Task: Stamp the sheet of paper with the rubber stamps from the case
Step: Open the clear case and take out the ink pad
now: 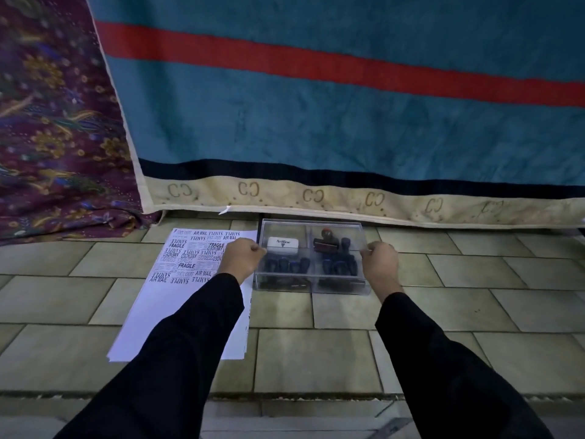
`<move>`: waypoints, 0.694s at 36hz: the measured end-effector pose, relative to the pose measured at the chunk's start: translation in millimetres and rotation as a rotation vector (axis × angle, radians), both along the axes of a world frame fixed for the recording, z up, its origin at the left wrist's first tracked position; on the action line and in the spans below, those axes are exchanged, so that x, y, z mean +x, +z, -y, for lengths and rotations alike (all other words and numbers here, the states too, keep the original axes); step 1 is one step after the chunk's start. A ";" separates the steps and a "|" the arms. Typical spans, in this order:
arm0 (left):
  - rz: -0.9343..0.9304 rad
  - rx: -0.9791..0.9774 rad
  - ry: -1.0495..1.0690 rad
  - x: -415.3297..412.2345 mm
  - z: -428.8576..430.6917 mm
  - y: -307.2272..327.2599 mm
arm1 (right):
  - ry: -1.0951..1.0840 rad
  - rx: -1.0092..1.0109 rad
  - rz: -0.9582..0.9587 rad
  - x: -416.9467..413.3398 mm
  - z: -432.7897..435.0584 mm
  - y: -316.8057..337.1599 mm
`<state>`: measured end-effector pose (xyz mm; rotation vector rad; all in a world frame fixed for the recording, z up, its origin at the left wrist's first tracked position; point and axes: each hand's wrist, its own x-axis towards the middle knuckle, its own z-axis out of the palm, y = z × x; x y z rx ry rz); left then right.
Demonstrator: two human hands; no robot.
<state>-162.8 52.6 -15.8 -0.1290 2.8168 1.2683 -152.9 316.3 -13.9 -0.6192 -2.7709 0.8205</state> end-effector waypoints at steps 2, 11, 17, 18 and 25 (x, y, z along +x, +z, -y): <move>-0.033 -0.034 -0.010 1.2 -1.2 0.6 | -0.014 -0.015 -0.048 -0.8 -2.6 -2.4; -0.136 -0.092 0.052 12.5 -3.5 16.0 | -0.051 -0.191 -0.238 6.9 -8.8 9.2; -0.007 -0.022 0.041 28.8 11.6 32.0 | -0.059 -0.270 -0.251 26.9 -23.3 21.8; 0.048 -0.002 0.032 34.3 13.6 34.3 | -0.043 -0.271 -0.218 32.3 -25.3 22.3; 0.386 -0.018 -0.136 82.5 22.8 40.4 | 0.080 -0.380 0.054 80.1 -38.3 16.1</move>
